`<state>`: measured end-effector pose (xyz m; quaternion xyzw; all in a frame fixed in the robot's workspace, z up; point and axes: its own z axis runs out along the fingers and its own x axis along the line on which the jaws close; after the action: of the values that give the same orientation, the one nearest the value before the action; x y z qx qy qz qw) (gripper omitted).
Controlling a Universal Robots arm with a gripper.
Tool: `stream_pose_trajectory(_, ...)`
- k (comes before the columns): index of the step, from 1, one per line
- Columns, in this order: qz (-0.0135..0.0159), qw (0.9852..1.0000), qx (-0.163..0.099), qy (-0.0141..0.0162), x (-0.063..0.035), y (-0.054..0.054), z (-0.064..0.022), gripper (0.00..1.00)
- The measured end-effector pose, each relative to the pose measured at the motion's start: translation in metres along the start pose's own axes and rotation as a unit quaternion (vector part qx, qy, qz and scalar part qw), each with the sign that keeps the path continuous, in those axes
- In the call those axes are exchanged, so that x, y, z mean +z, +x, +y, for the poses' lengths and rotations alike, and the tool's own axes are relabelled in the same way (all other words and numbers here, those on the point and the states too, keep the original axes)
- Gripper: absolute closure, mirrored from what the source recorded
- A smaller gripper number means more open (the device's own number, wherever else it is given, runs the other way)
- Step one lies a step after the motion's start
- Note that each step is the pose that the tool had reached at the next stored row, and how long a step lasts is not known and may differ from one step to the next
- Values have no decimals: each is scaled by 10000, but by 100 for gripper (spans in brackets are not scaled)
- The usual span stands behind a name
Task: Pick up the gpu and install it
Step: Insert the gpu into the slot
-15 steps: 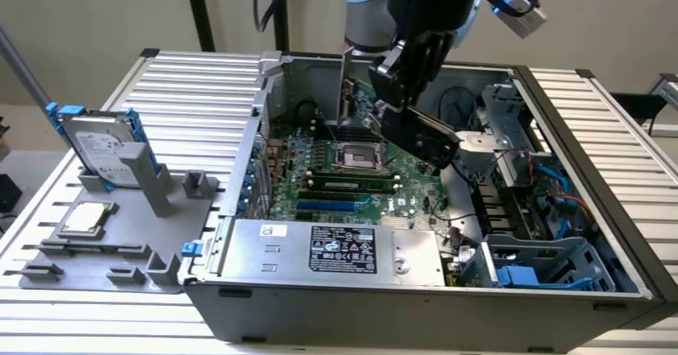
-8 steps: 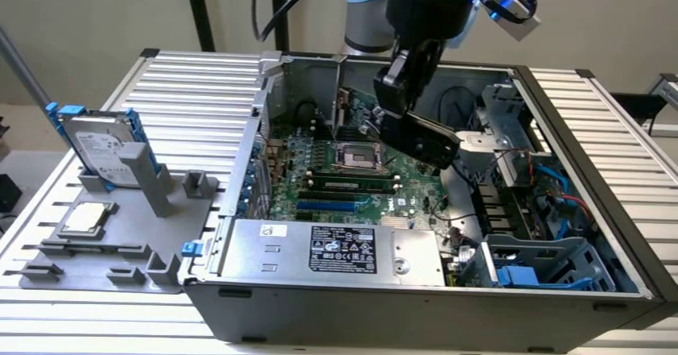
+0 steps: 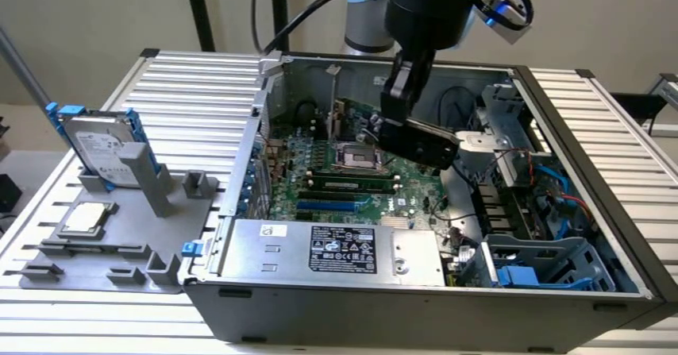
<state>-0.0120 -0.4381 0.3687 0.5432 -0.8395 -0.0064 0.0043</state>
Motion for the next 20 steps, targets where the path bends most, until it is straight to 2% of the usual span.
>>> stream_pose_trajectory(3, 4, 9996, -267, 0, 35, 0, -1, 73)
stream_pose_trajectory(7, 10, 9980, -635, 0, 85, 0, -2, 73)
stream_pose_trajectory(11, 15, 9950, -996, 0, 134, 0, -2, 73)
stream_pose_trajectory(16, 20, 9901, -1405, 5, 216, 3, 4, 73)
stream_pose_trajectory(20, 18, 9884, -1517, 13, 289, 31, 64, 73)
